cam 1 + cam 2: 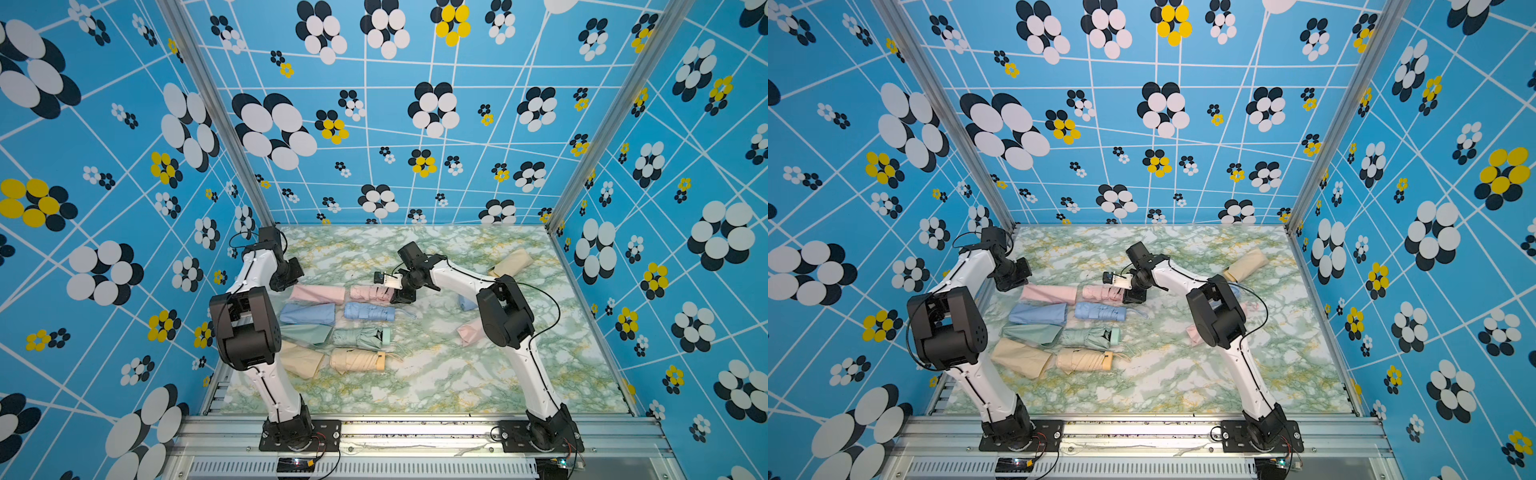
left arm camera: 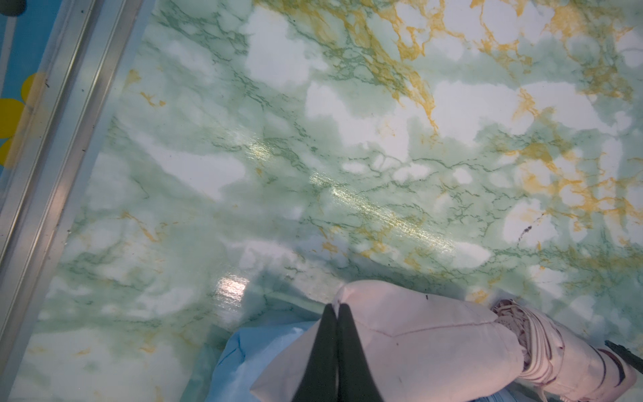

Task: Take umbrellas out of sleeves
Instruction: Take out the umbrella from the umbrella sleeve.

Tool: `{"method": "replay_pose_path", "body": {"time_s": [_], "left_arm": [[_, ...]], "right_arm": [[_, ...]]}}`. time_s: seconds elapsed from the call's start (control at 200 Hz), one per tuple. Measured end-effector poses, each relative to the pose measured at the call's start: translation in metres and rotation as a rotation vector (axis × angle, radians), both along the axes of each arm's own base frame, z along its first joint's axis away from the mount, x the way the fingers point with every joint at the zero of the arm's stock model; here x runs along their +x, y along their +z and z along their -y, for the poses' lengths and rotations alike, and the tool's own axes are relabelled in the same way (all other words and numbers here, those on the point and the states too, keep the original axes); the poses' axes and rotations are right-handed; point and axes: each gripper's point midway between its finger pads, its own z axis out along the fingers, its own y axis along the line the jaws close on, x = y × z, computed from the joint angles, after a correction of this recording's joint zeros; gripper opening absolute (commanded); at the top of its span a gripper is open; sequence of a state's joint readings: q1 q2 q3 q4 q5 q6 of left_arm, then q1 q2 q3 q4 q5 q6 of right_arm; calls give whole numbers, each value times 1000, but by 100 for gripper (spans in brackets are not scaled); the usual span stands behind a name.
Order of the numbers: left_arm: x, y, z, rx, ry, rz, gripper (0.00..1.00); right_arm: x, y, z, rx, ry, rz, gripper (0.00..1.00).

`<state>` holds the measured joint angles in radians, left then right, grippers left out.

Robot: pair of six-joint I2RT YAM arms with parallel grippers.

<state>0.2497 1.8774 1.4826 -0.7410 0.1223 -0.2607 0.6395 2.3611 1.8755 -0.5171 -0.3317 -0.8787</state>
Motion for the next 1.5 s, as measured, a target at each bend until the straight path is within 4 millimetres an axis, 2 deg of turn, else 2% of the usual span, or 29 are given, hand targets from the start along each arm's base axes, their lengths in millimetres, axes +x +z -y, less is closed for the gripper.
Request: {"method": "replay_pose_path", "body": {"time_s": [0.105,0.22,0.38,0.52,0.545,0.69,0.805,0.9,0.969,1.124,1.189,1.284,1.384,1.499], "left_arm": [[0,0,-1,0,2,0,0],[0,0,-2,0,6,0,9],[0,0,-4,0,10,2,20],[1,1,-7,0,17,10,42],[1,1,-7,-6,25,11,49],[1,2,-6,-22,27,19,63],[3,14,-1,-50,28,56,76],[5,33,7,-84,31,119,84],[5,47,15,-115,24,164,87],[7,73,46,-192,-24,254,90],[3,78,64,-236,-50,276,93],[-1,88,94,-295,-105,303,99],[-6,103,129,-335,-183,339,99],[-17,126,175,-390,-287,406,99]], "right_arm": [[0,0,0,0,0,0,38],[0,0,0,0,0,-1,41],[-2,0,1,-7,0,-7,54],[-2,0,1,-10,-2,-8,62],[-2,0,1,-10,-3,-8,64],[0,2,1,-11,-9,0,73],[3,10,2,-13,-15,22,80],[6,29,2,3,-22,56,83],[8,53,2,23,-28,95,85],[4,134,7,132,-69,212,89],[-7,171,15,195,-94,259,90],[-24,211,28,279,-133,307,92],[-44,228,44,330,-190,303,93],[-59,225,66,343,-299,262,94]]}}
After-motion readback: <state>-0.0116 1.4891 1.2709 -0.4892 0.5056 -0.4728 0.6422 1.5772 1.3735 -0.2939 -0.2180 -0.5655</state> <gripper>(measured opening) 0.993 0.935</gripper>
